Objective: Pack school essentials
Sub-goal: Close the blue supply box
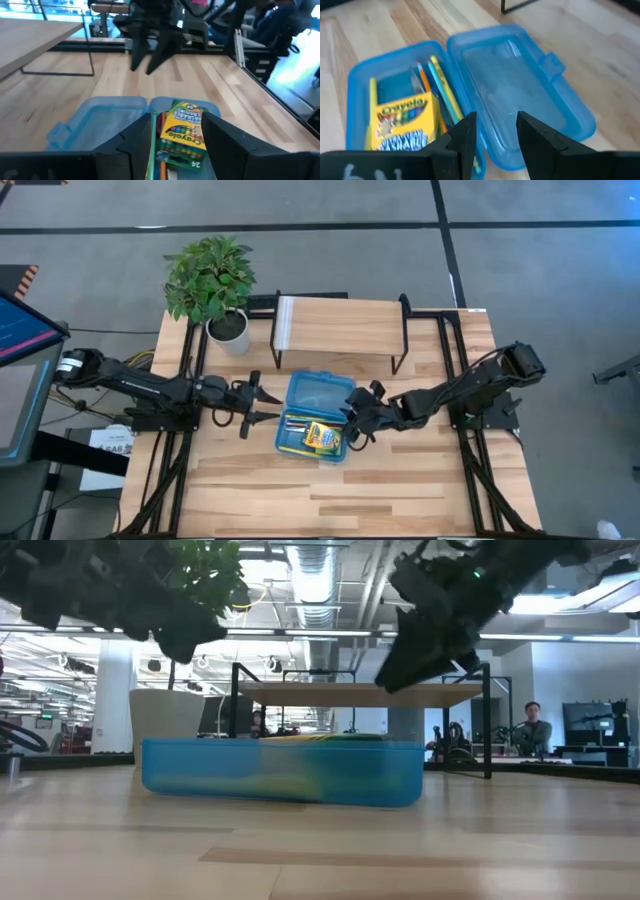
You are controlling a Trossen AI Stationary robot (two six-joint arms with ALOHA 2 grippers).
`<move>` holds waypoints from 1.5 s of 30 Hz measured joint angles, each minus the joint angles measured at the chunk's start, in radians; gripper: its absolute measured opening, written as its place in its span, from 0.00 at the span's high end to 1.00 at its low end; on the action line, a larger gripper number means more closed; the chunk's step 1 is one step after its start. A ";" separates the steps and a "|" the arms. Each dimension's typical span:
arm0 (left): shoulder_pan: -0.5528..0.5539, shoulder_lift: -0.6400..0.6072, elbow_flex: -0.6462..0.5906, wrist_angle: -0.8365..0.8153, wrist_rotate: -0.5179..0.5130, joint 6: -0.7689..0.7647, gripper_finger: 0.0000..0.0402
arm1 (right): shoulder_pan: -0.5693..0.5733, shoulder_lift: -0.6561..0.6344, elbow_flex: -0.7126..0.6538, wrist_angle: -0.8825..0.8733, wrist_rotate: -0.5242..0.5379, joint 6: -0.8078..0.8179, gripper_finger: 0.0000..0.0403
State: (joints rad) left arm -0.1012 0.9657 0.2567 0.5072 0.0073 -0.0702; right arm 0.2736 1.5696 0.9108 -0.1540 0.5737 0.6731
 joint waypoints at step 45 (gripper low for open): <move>0.323 0.001 -0.116 -0.091 -0.039 -0.184 0.60 | -0.185 -0.057 -0.308 0.342 -0.190 0.175 0.62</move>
State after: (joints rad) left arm 0.2215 0.9665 0.1406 0.4161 -0.0314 -0.2540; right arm 0.0890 1.5124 0.6025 0.1883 0.3836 0.8483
